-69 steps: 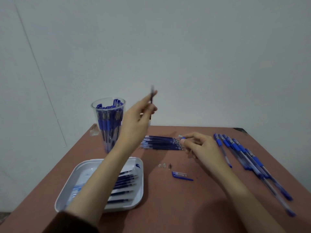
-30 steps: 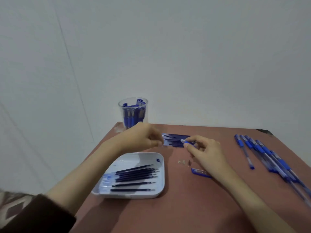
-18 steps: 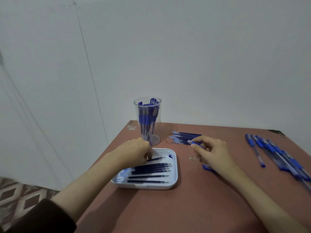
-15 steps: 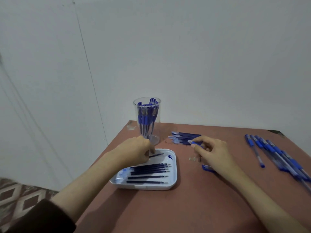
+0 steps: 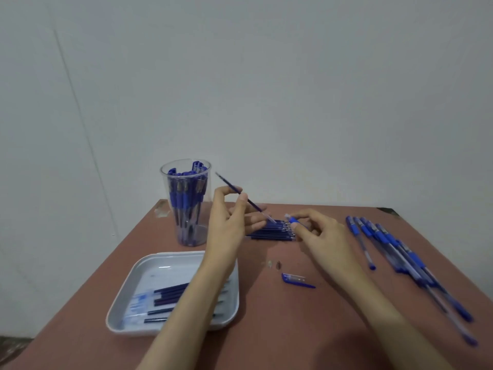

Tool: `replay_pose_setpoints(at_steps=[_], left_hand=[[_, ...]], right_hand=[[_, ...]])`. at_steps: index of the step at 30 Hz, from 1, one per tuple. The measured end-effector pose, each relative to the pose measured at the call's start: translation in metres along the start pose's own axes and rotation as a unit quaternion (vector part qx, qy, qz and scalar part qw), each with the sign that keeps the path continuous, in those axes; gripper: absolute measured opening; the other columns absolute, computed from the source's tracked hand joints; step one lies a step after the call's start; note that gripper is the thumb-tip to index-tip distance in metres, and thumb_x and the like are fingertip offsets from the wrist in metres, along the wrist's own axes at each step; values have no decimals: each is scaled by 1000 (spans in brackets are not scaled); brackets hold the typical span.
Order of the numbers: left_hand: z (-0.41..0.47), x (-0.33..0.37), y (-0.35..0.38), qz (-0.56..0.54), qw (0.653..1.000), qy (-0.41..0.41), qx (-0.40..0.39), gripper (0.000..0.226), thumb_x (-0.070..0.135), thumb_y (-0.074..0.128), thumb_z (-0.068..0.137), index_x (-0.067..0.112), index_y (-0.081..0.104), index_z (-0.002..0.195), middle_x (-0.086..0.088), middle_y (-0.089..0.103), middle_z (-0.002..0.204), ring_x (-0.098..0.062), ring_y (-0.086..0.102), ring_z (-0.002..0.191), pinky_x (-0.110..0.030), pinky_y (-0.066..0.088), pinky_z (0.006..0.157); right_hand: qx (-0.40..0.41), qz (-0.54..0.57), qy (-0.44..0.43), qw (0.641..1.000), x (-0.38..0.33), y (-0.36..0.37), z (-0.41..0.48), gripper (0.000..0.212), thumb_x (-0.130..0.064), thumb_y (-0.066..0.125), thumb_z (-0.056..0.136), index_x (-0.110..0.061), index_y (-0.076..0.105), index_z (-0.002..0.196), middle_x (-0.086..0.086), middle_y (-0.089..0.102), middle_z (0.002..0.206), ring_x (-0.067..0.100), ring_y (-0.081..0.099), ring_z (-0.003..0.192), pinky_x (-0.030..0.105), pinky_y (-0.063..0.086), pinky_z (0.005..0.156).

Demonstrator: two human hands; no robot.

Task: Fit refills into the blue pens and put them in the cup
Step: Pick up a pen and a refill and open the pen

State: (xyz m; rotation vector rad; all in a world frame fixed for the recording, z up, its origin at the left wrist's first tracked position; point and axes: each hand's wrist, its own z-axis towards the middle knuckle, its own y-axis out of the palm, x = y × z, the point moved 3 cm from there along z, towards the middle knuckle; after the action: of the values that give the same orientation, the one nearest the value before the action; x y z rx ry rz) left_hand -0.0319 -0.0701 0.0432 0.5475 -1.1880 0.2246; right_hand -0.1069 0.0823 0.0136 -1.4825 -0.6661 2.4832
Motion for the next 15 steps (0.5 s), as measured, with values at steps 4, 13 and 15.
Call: replay_pose_setpoints(at_steps=[4, 13, 15], left_hand=[[5, -9, 8, -73, 997, 7, 8, 14, 10, 48, 98, 20, 41, 103, -11, 66, 68, -28, 72, 70, -26, 58, 62], [5, -15, 7, -90, 996, -10, 2, 29, -2, 54, 92, 14, 36, 108, -13, 71, 75, -21, 71, 68, -22, 56, 62], [5, -15, 7, -88, 996, -8, -2, 29, -1, 54, 92, 15, 36, 108, -12, 72, 75, -21, 71, 69, -22, 56, 62]], right_hand=[[-8, -22, 3, 1000, -2, -8, 1, 12, -24, 65, 86, -36, 67, 83, -6, 63, 68, 5, 55, 63, 26, 45, 59], [-26, -3, -10, 1000, -13, -8, -3, 15, -19, 66, 85, -33, 68, 85, -8, 63, 69, 5, 55, 67, 15, 40, 54], [-30, 0, -13, 999, -15, -8, -4, 14, -19, 66, 85, -33, 69, 85, -10, 62, 67, 3, 53, 65, 12, 40, 54]])
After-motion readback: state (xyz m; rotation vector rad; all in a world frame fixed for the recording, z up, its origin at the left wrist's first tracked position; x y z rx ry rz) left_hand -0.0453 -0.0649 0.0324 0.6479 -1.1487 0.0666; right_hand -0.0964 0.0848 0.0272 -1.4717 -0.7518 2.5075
